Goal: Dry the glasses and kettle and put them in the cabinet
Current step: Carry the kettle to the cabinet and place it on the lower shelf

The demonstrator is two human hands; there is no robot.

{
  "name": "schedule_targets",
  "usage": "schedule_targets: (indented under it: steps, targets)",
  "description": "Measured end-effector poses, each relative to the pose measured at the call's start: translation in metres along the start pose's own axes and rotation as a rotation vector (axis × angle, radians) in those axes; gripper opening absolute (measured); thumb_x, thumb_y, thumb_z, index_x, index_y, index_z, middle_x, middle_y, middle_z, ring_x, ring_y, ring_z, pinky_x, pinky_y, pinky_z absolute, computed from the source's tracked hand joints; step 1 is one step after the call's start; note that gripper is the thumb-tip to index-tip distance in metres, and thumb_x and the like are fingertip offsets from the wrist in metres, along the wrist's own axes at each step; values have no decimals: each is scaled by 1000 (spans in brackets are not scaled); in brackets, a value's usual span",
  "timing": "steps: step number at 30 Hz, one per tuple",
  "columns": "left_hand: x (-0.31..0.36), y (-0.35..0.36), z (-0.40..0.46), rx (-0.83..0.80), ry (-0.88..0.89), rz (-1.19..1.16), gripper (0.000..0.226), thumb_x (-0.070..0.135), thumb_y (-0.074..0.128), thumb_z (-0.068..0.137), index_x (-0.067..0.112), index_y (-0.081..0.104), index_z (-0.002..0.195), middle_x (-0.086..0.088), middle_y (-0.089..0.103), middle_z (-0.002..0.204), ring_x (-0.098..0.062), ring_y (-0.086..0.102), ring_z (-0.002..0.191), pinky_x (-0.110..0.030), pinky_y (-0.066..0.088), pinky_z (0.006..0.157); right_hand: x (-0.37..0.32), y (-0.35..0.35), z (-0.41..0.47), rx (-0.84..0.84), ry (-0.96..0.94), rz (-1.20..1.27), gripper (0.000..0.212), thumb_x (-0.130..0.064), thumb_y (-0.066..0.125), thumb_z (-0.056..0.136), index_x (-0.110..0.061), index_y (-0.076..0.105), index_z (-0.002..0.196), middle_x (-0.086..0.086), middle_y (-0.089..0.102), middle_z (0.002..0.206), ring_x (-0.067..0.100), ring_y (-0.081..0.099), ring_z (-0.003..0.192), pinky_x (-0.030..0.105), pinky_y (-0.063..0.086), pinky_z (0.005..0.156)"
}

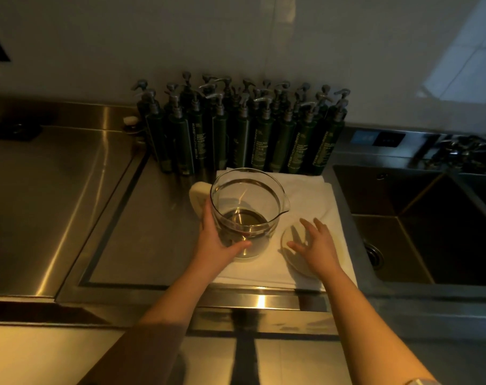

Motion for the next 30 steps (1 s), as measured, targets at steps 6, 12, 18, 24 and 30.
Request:
schedule_targets:
  steps: [6, 12, 18, 24, 30]
  targets:
    - [-1, -1, -1, 19, -12, -25, 123, 11, 89, 62, 35, 9, 152, 3, 33, 152, -12, 35, 135, -29, 31, 106, 25, 15, -4, 12, 89, -159, 43, -28, 64, 89, -20, 55, 131, 13, 30, 151, 31, 32, 136, 40, 35, 108]
    - [-1, 0, -2, 11, -27, -31, 122, 10, 87, 64, 36, 7, 152, 5, 34, 151, -7, 34, 131, -25, 30, 104, 24, 16, -3, 165, 30, -149, 29, -19, 61, 90, -15, 65, 119, 10, 48, 135, 27, 42, 122, 38, 39, 101]
    - [-4, 1, 0, 19, -38, -30, 124, 11, 89, 61, 38, 9, 151, 4, 35, 151, -16, 35, 137, -29, 31, 106, 0, -22, -11, 357, -7, 28, 28, -19, 62, 90, -13, 67, 117, 10, 49, 134, 28, 38, 126, 33, 33, 99]
    - [-1, -1, -1, 35, -81, -14, 125, 13, 90, 59, 40, 8, 150, 2, 36, 150, -21, 36, 137, -44, 33, 111, -62, -76, -12, 452, -116, 139, 29, -22, 64, 89, -19, 66, 118, 4, 47, 137, 23, 33, 131, 29, 24, 98]
    - [4, -5, -4, 32, -96, 0, 123, 14, 90, 59, 39, 9, 149, 1, 41, 147, -20, 40, 134, -43, 36, 108, -130, -70, -16, 294, -324, 133, 31, -25, 66, 87, -23, 66, 118, 2, 49, 134, 20, 40, 126, 38, 36, 104]
Point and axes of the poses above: each hand's wrist, its own z-axis towards the middle knuckle, its own y-axis out of the palm, x = y × z, the point moved 1 cm from there along z, towards the middle knuckle
